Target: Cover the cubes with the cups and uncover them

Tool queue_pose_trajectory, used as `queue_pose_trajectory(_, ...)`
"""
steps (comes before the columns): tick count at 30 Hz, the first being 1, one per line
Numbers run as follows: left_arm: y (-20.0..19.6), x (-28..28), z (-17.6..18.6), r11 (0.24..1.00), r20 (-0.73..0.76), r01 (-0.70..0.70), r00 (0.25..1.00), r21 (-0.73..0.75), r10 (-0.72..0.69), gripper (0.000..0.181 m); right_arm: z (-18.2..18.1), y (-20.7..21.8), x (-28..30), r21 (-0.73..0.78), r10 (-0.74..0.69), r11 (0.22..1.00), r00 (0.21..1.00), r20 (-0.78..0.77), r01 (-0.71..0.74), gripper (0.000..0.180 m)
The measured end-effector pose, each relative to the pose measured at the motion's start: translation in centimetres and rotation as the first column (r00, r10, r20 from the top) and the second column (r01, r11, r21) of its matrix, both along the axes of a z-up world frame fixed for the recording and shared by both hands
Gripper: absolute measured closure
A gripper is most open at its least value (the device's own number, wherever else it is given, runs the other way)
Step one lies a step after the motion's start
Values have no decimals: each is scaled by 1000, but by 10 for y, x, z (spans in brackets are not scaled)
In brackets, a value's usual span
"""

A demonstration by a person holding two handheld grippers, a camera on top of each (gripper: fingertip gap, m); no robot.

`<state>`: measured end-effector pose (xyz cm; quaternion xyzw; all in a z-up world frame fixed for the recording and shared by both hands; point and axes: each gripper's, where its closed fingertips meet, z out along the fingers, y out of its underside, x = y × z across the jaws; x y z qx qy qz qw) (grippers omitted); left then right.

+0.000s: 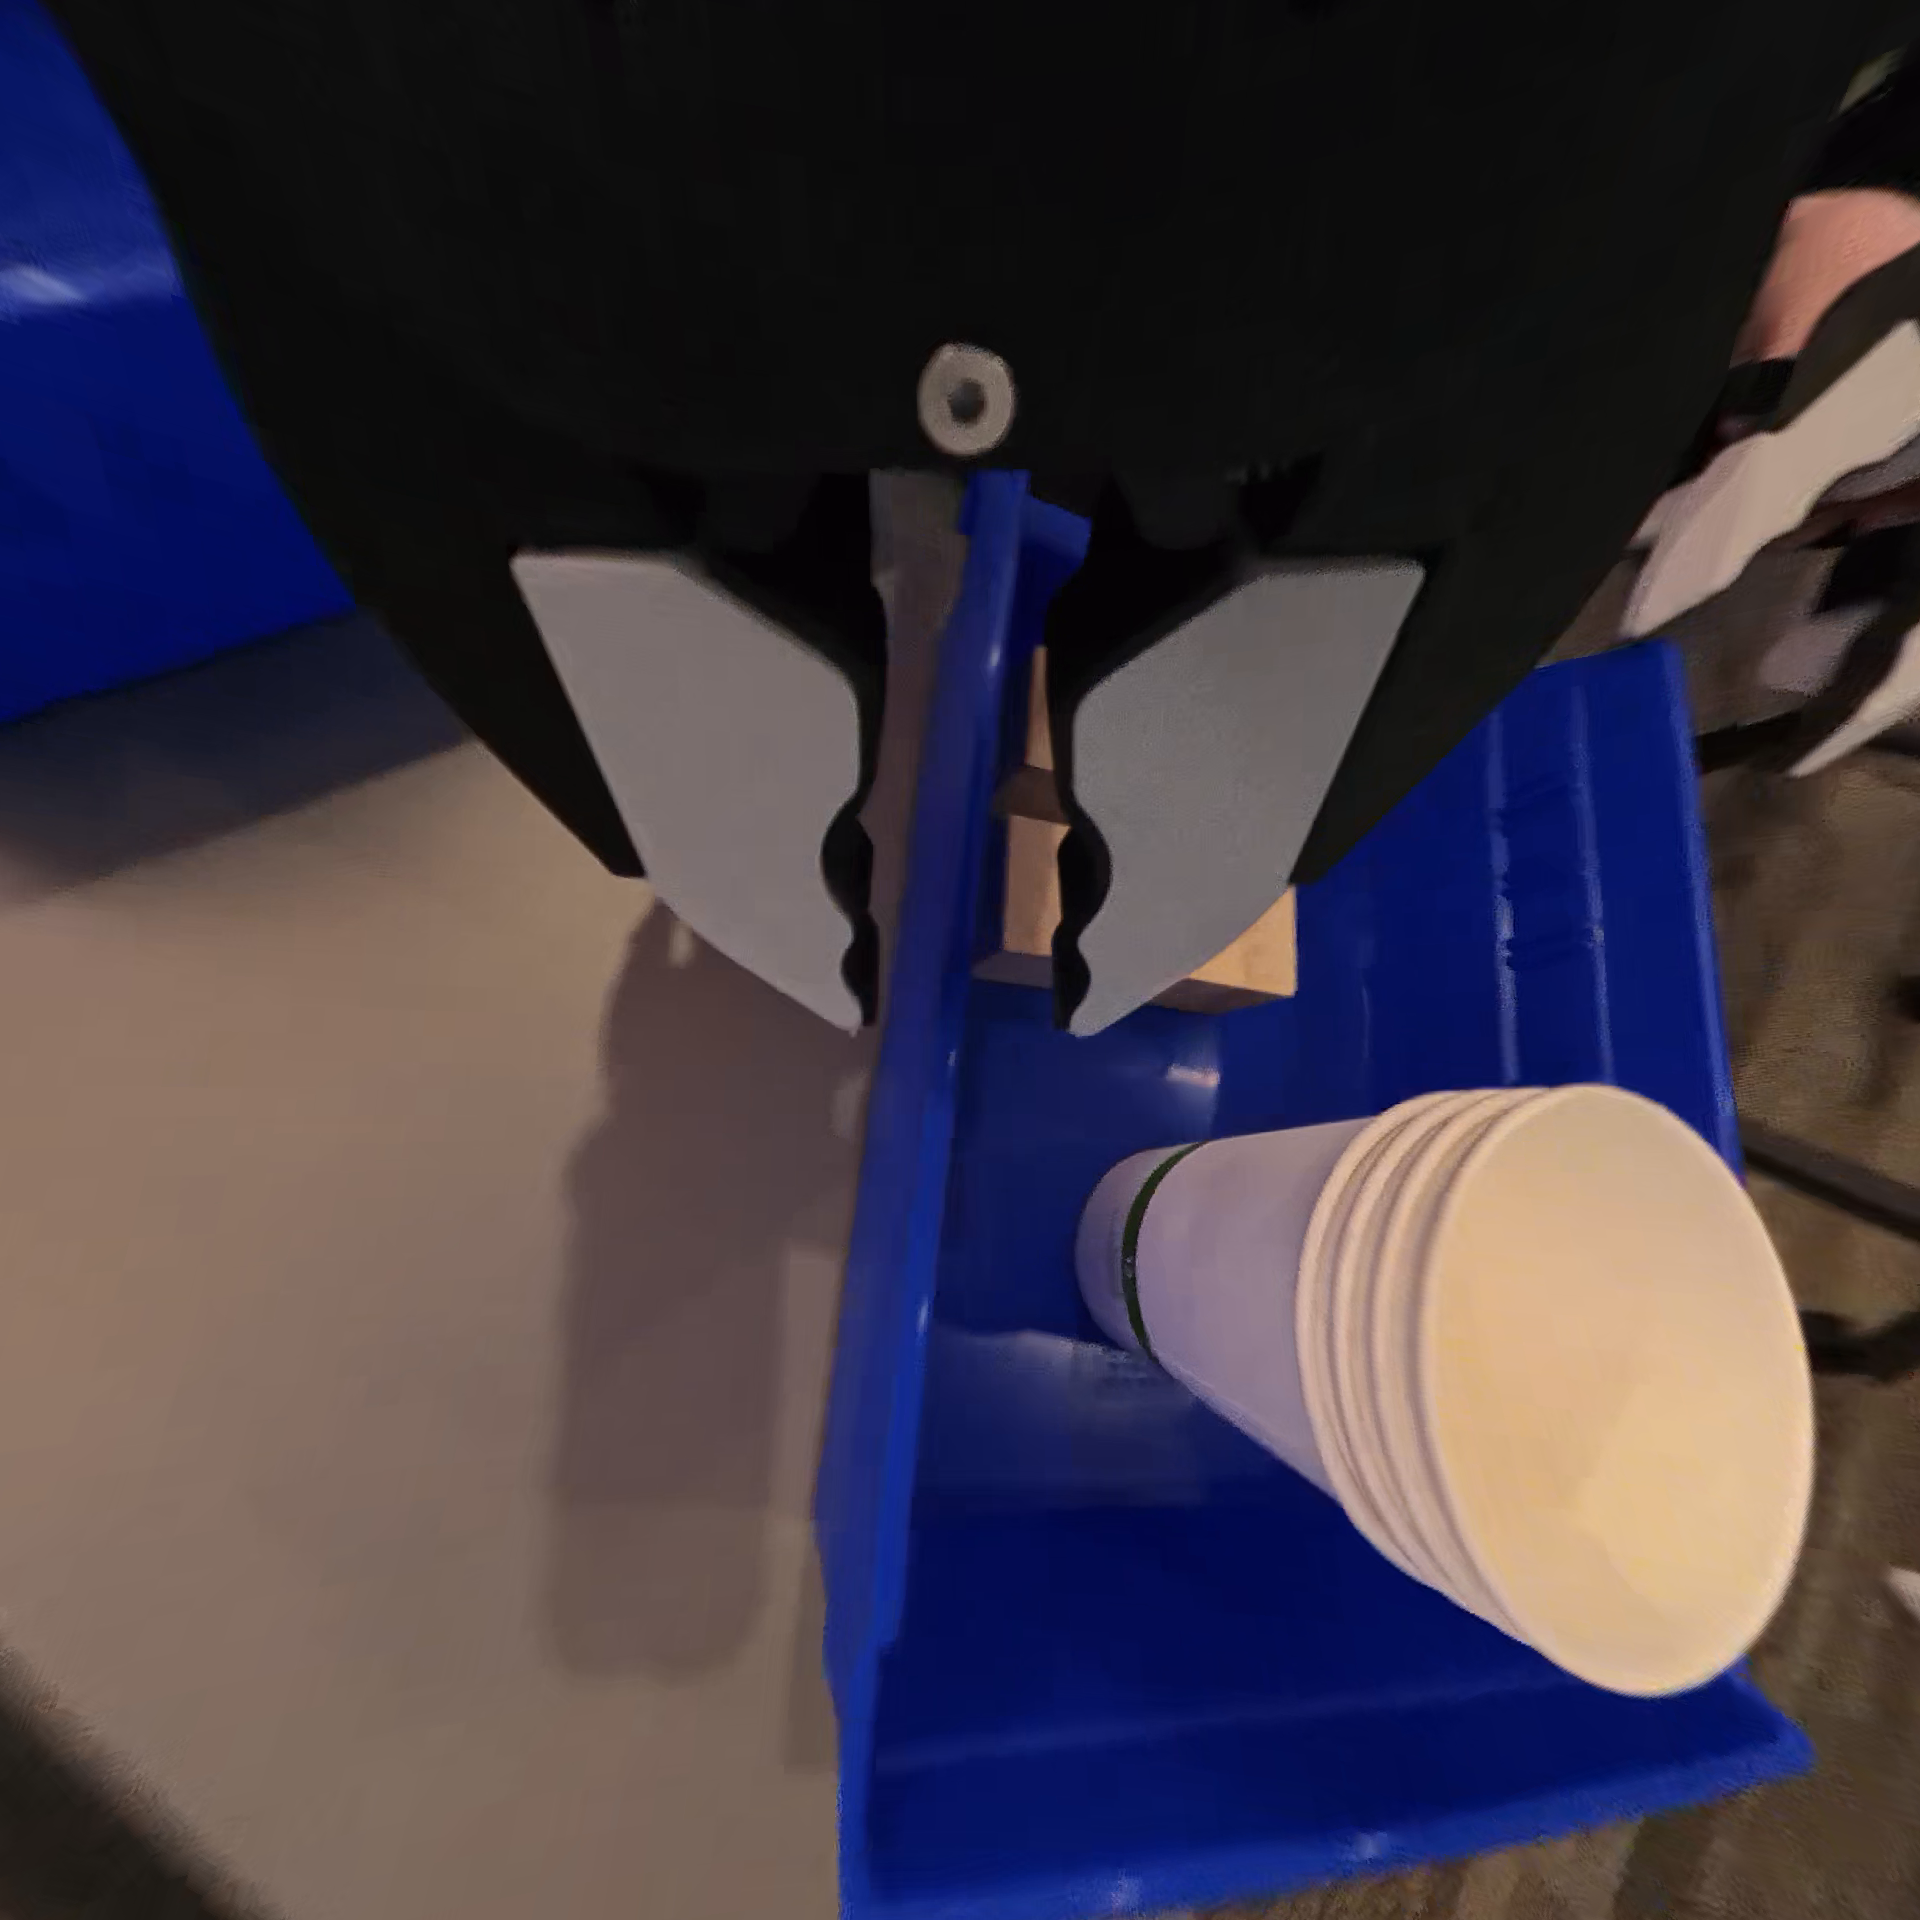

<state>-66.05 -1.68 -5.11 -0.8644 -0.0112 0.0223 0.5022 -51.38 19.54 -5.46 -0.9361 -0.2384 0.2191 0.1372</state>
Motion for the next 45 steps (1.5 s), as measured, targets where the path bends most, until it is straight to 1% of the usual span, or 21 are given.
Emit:
queue_pose_trajectory(4, 26, 12, -17, 998, -30, -5, 1000, -56, 3, 116, 57, 3, 10, 256, 51, 966, 998, -21, -43, 139)
queue_pose_trajectory(7, 40, 2, -28, 990, -191, -57, 981, -126, 32, 119, 87, -23, 14, 322, 133, 941, 990, -56, -108, 136)
queue_pose_trajectory(8, 44, 1, -30, 988, -197, -56, 980, -143, 27, 119, 95, -34, 16, 342, 162, 930, 985, -54, -134, 136)
queue_pose_trajectory(9, 47, 4, -31, 988, -170, -40, 985, -150, 14, 123, 100, -43, 21, 361, 186, 919, 982, -37, -161, 136)
queue_pose_trajectory(11, 52, 8, -29, 989, -123, 5, 992, -147, -24, 145, 108, -59, 34, 402, 220, 892, 976, 7, -204, 136)
queue_pose_trajectory(12, 54, 6, -28, 989, -124, 17, 992, -147, -35, 156, 110, -67, 43, 410, 232, 884, 972, 29, -223, 136)
queue_pose_trajectory(13, 56, 0, -29, 989, -145, 14, 989, -149, -36, 157, 110, -74, 52, 413, 240, 879, 970, 48, -238, 136)
queue_pose_trajectory(17, 68, -26, -30, 979, -216, 85, 968, -185, -125, 158, 108, -99, 92, 422, 258, 867, 963, 72, -264, 138)
queue_pose_trajectory(20, 80, -48, -31, 950, -285, 198, 921, -243, -265, 152, 105, -121, 122, 406, 277, 870, 958, 67, -280, 140)
queue_pose_trajectory(23, 94, -82, -33, 919, -384, 215, 859, -329, -338, 150, 103, -137, 155, 416, 258, 866, 961, 103, -277, 140)
queue_pose_trajectory(25, 102, -98, -34, 887, -440, 232, 800, -399, -408, 148, 100, -142, 179, 425, 224, 869, 967, 121, -254, 141)
queue_pose_trajectory(27, 108, -105, -35, 858, -448, 265, 763, -440, -466, 147, 93, -142, 209, 422, 159, 883, 977, 145, -206, 144)
queue_pose_trajectory(29, 111, -107, -35, 841, -413, 282, 770, -462, -485, 149, 84, -141, 238, 418, 78, 899, 987, 139, -130, 144)
queue_pose_trajectory(31, 115, -108, -35, 837, -418, 284, 763, -468, -493, 149, 73, -140, 262, 401, 3, 915, 994, 106, -46, 145)
queue_pose_trajectory(32, 116, -109, -35, 839, -425, 285, 760, -463, -492, 148, 67, -140, 274, 392, -37, 920, 995, 96, -4, 143)
queue_pose_trajectory(35, 116, -106, -35, 854, -398, 294, 787, -430, -472, 147, 51, -138, 305, 368, -174, 921, 981, 84, 132, 132)
queue_pose_trajectory(38, 118, -101, -23, 890, -334, 329, 839, -316, -429, 129, 43, -131, 320, 354, -297, 898, 954, 48, 262, 115)
queue_pose_trajectory(39, 118, -102, -16, 904, -311, 328, 859, -275, -407, 122, 40, -129, 321, 342, -322, 894, 946, 45, 288, 112)
queue_pose_trajectory(41, 115, -104, 3, 927, -267, 328, 891, -181, -367, 113, 30, -125, 328, 317, -380, 888, 920, 93, 334, 104)
queue_pose_trajectory(43, 108, -106, 29, 945, -213, 321, 921, -64, -327, 112, 18, -124, 328, 273, -400, 894, 907, 132, 354, 107)
queue_pose_trajectory(45, 95, -106, 62, 944, -199, 317, 935, 90, -294, 114, 4, -120, 331, 251, -423, 892, 889, 174, 375, 111)
